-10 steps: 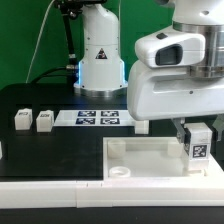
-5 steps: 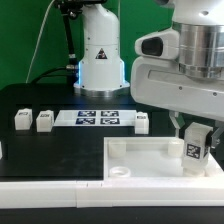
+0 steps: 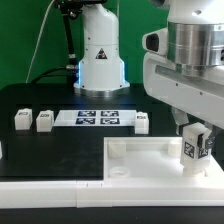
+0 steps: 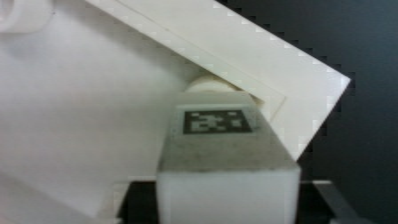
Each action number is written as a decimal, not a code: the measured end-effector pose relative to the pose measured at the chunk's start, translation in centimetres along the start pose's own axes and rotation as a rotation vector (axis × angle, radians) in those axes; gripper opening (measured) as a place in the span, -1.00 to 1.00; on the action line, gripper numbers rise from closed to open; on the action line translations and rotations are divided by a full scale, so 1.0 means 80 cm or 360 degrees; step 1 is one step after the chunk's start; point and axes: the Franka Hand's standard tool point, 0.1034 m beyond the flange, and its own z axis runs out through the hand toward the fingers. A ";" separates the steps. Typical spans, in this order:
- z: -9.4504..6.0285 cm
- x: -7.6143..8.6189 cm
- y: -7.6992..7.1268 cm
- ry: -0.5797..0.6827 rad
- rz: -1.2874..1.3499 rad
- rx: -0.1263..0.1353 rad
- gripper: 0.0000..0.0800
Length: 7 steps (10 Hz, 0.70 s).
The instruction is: Assemble one leg
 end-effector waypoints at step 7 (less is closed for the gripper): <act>-0.001 -0.007 -0.003 0.0001 -0.0899 -0.0005 0.62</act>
Offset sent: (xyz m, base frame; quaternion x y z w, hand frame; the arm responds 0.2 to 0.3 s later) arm 0.0001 0.0047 0.0026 -0.0049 -0.0065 -0.1262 0.9920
